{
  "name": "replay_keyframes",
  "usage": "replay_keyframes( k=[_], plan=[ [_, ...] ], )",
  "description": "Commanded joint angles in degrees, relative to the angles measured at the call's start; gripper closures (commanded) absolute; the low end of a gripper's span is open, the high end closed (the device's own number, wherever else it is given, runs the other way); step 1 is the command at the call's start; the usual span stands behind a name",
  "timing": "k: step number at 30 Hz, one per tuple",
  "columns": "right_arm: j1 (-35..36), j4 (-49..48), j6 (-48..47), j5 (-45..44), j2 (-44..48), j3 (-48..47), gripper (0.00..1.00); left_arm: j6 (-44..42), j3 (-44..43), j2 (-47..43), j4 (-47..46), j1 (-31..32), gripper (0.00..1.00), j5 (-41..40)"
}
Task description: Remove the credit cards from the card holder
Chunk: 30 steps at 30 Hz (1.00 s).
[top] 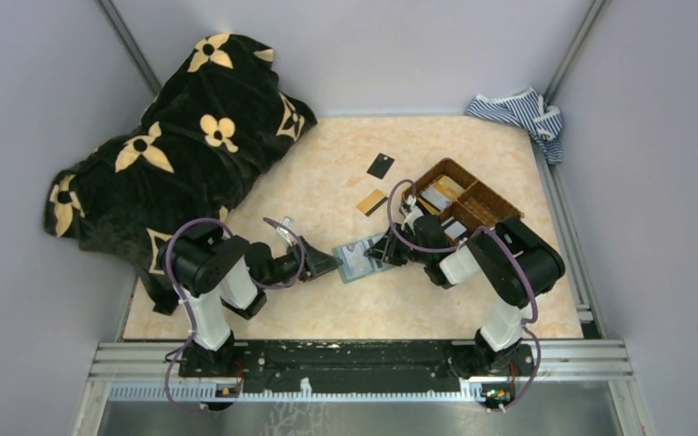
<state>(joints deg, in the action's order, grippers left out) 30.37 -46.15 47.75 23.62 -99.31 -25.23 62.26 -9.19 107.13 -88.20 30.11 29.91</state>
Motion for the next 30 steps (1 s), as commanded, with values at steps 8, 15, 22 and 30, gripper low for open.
replay_keyframes(
  k=[8,15,22,30],
  plan=[
    [1.4,-1.7,1.2,-0.2,4.1,4.0,0.77,-0.6,-2.6,0.3,-7.4,-0.4,0.40,-0.7],
    [1.4,-2.3,1.8,0.5,4.1,3.6,0.77,-0.4,-3.6,2.7,-7.6,-0.3,0.39,0.1],
    [1.6,-1.4,1.4,1.0,6.0,3.2,0.72,-1.9,-5.2,3.0,-4.9,-0.2,0.39,0.1],
    [3.0,-2.4,1.6,0.5,5.4,3.4,0.70,-5.7,-8.7,0.2,7.0,0.7,0.38,-0.5]
  ],
)
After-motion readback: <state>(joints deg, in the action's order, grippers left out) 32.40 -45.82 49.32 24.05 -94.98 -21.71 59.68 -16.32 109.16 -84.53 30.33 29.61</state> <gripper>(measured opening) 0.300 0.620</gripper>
